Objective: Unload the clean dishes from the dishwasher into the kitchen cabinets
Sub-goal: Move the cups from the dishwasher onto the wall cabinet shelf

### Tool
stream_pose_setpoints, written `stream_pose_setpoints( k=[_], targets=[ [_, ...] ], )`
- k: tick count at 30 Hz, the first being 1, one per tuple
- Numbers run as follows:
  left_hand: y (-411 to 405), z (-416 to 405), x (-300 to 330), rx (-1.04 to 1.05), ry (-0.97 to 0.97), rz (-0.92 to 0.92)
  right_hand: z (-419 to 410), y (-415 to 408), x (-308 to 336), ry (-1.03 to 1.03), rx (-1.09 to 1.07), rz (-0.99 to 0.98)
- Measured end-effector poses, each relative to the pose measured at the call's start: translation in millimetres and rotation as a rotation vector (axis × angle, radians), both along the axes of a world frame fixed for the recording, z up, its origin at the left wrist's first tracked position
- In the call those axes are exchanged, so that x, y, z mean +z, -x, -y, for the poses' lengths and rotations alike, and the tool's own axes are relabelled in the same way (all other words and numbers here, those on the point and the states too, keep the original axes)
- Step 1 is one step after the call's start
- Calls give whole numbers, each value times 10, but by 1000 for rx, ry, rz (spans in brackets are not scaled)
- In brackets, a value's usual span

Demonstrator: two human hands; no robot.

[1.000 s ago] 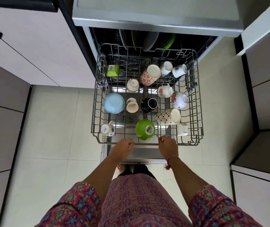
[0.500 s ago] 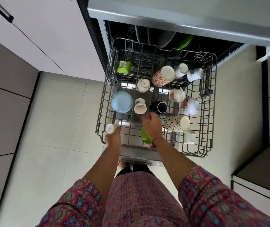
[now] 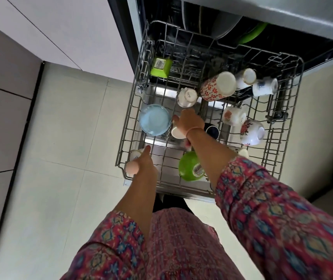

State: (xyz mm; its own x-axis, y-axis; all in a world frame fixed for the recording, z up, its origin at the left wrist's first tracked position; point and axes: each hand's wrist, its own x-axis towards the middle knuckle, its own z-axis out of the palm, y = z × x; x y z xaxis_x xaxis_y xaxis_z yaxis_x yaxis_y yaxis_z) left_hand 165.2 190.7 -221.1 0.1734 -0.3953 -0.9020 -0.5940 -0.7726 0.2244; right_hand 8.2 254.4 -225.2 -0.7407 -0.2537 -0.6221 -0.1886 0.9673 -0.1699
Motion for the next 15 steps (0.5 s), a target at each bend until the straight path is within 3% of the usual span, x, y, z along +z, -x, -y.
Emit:
stream_pose_setpoints(
  k=[2, 7, 12, 15],
  targets=[
    [-21, -6, -62, -20, 13, 6, 20, 125, -22, -85, 74, 63],
    [-85, 6, -237, 94, 80, 49, 116, 345, 42, -74, 108, 421],
    [14, -24, -124, 197, 204, 150, 128, 394, 52, -126, 174, 468],
    [-6, -77, -113, 214, 263, 130, 111, 334, 41, -57, 105, 476]
  ],
)
